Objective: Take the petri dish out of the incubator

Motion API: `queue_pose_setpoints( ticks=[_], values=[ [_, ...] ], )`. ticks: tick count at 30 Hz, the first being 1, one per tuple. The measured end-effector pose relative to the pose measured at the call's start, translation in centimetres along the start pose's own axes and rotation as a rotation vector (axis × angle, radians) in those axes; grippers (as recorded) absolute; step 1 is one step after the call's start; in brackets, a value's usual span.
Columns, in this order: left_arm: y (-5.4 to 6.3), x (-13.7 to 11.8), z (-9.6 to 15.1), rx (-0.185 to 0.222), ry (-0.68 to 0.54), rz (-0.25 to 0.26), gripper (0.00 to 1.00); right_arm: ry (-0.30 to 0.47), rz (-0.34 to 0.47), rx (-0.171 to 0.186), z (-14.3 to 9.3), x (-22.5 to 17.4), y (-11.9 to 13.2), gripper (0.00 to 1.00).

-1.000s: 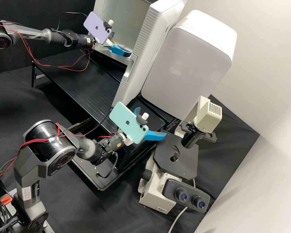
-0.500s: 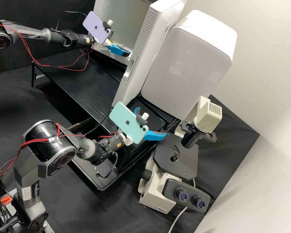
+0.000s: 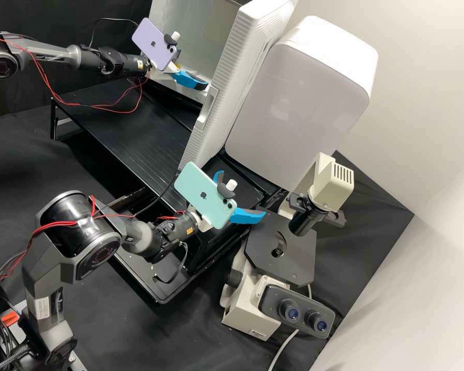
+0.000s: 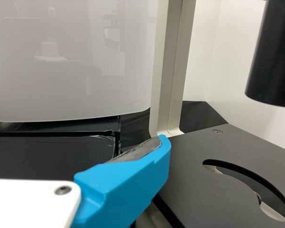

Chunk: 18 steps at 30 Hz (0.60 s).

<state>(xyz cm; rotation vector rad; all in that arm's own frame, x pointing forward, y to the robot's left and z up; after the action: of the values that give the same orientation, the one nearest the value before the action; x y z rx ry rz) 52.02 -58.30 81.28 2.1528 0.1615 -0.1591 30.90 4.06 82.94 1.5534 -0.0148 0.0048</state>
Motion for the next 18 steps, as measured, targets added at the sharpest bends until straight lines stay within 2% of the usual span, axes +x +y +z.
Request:
queue_pose_setpoints(
  ticks=[11, 18],
  values=[
    [0.2, -0.2, -1.1, -0.006, 0.047, 0.008, 1.00, 0.000, 0.000, 0.000, 0.0, 0.0, 0.0, 1.00],
    [0.3, -0.2, -1.7, 0.013, 0.081, -0.004, 1.00, 0.000, 0.000, 0.000, 0.0, 0.0, 0.0, 1.00]
  ],
)
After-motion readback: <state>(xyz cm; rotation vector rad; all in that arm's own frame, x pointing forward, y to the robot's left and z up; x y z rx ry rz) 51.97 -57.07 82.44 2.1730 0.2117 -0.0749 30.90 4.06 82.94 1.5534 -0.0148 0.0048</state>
